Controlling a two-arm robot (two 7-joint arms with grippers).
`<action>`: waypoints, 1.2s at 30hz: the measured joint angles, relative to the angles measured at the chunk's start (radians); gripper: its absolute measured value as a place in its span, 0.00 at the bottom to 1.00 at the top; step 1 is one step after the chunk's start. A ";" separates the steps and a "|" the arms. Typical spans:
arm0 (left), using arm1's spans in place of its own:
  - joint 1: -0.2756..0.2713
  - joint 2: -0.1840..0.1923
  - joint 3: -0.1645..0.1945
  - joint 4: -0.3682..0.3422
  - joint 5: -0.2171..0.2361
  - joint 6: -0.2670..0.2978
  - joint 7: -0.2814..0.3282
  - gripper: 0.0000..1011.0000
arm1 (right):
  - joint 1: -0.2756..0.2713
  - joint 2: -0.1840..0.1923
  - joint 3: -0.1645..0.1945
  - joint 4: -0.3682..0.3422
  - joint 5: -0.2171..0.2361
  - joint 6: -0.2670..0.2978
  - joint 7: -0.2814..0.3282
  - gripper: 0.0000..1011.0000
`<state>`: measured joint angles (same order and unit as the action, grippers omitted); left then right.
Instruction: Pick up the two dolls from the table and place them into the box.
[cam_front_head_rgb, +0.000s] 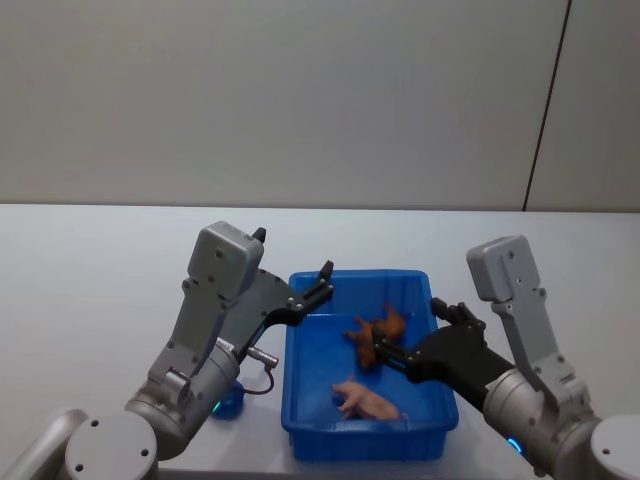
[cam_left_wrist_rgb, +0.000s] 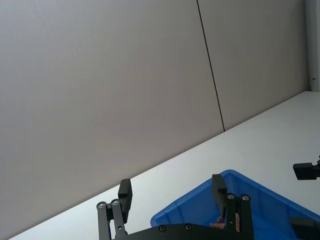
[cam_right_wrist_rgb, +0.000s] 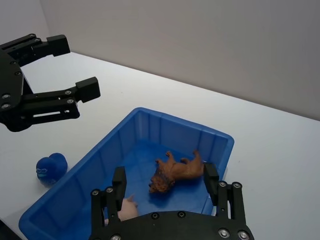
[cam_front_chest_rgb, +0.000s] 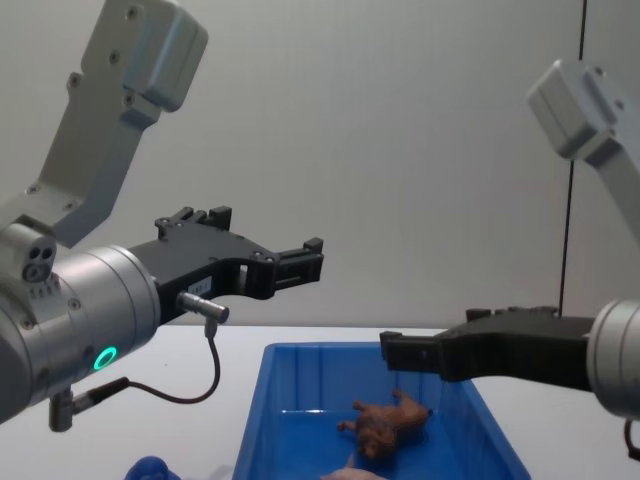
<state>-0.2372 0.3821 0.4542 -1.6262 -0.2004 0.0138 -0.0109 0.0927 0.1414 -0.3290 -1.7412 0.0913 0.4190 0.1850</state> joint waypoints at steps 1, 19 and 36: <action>0.000 0.000 0.000 0.000 0.000 0.000 0.000 0.99 | 0.000 0.001 0.001 0.001 0.000 -0.004 0.001 0.93; 0.000 0.000 0.000 0.000 0.000 0.000 0.000 0.99 | -0.020 0.081 0.065 0.011 0.057 -0.088 0.055 0.99; 0.040 0.035 -0.009 -0.055 0.000 0.041 0.034 0.99 | -0.021 0.118 0.095 0.029 0.077 -0.122 0.080 0.99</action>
<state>-0.1974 0.4169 0.4450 -1.6816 -0.2008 0.0546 0.0231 0.0713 0.2599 -0.2341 -1.7117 0.1685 0.2968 0.2646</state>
